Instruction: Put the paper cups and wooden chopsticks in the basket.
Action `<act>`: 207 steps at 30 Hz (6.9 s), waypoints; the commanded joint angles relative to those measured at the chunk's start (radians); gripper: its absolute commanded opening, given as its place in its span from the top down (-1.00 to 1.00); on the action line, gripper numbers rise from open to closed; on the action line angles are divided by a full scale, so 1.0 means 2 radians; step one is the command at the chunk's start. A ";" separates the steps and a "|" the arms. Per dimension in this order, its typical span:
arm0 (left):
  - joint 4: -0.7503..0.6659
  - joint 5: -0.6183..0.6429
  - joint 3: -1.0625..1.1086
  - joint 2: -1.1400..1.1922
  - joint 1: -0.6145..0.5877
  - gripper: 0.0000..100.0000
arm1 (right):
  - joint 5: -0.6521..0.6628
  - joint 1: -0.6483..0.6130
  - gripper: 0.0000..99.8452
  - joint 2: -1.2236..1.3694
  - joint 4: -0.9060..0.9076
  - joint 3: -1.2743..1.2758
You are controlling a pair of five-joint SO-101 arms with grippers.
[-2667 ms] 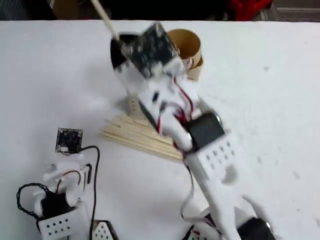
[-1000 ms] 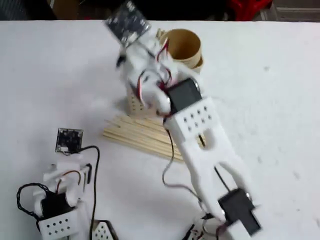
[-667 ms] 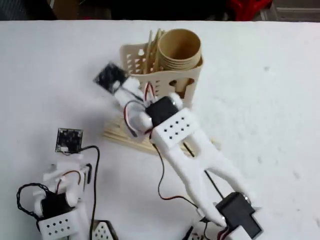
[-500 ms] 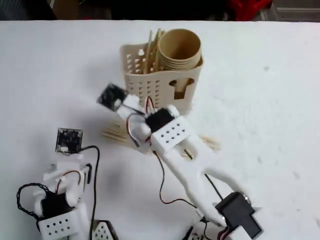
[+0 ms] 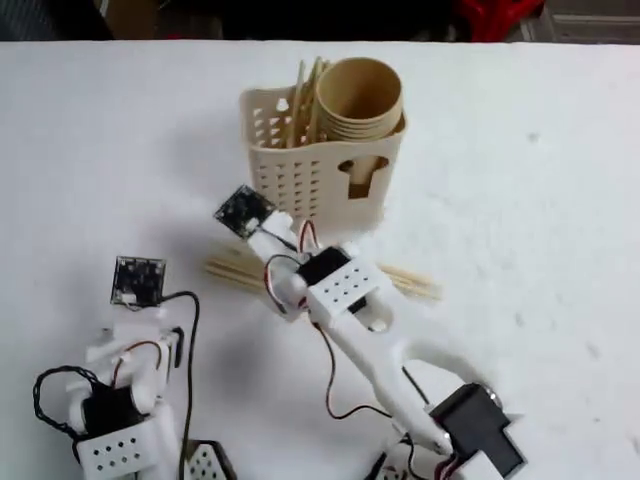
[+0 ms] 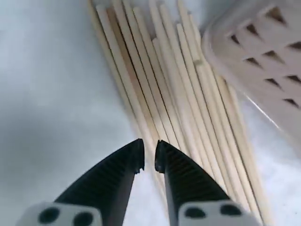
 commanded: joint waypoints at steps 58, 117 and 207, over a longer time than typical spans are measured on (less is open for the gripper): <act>0.001 -0.002 -0.002 -0.002 -0.003 0.56 | 0.123 0.001 0.96 -0.022 0.023 0.015; 0.001 -0.002 -0.002 -0.002 -0.003 0.56 | 0.108 -0.003 0.97 -0.119 0.063 0.050; 0.001 -0.002 -0.002 -0.002 -0.003 0.56 | 0.031 0.069 0.97 -0.154 -0.021 -0.294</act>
